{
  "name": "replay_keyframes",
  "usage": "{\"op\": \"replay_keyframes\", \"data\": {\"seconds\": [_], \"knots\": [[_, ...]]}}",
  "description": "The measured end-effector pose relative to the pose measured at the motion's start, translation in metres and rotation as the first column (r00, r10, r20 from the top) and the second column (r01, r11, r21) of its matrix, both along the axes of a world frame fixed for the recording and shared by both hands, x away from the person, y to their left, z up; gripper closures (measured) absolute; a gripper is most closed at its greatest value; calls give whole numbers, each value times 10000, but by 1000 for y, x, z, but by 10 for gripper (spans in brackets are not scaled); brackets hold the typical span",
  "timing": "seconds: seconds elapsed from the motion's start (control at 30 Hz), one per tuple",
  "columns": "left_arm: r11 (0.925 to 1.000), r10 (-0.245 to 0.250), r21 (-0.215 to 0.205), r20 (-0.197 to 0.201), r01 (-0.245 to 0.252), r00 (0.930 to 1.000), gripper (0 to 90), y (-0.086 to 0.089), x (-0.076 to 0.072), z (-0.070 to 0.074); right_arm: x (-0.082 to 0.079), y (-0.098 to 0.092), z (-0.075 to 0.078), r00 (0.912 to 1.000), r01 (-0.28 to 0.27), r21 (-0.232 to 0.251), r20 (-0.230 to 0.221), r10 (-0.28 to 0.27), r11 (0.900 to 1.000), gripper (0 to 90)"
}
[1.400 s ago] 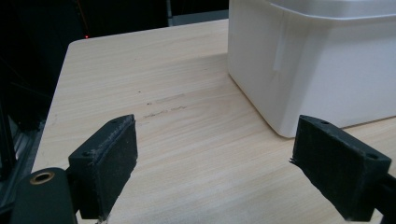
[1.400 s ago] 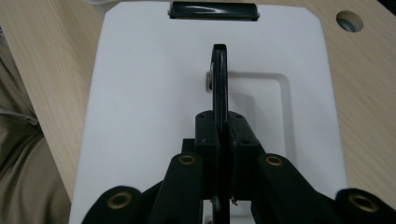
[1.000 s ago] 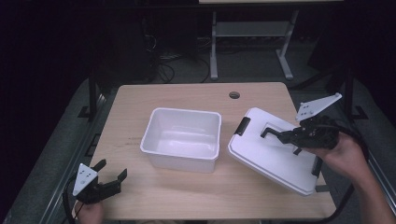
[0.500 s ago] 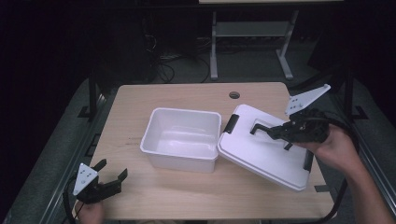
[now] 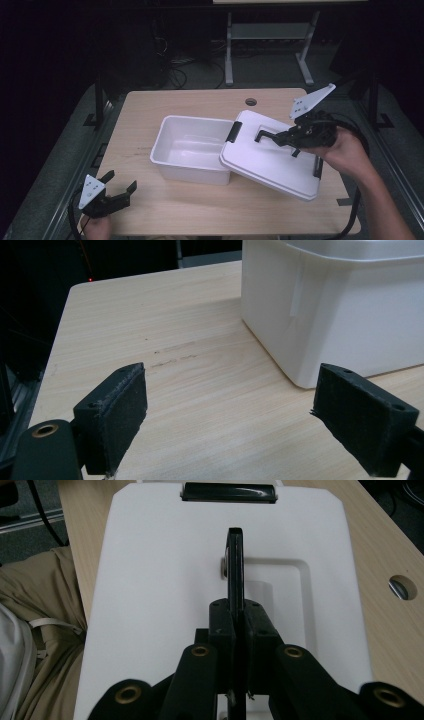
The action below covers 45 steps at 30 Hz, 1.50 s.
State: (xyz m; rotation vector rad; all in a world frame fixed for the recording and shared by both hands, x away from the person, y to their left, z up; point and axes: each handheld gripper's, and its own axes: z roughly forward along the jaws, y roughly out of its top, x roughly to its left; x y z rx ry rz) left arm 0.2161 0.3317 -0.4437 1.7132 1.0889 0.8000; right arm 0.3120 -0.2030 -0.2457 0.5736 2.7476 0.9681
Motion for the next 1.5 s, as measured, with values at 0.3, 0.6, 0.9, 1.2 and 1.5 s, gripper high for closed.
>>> {"op": "replay_keyframes", "data": {"seconds": [0.3,0.6,0.9,1.2,1.5], "knots": [[10000,19,-33,-7,-19,10000,130,1,0,0,6,20,4,9993,-362,7,51,362,9993,843],[10000,-43,-29,-9,43,10000,130,0,0,0,13,41,8,9975,-705,85,49,705,9975,843],[10000,-71,-60,0,71,10000,130,-1,0,0,21,60,7,9945,-1046,70,22,1046,9945,843],[9999,-101,-74,-8,101,9999,130,-1,0,0,34,86,6,9876,-1571,80,47,1571,9876,843],[9999,-119,-78,-3,119,9999,130,-1,0,0,42,105,3,9823,-1874,110,-45,1875,9822,843]]}}
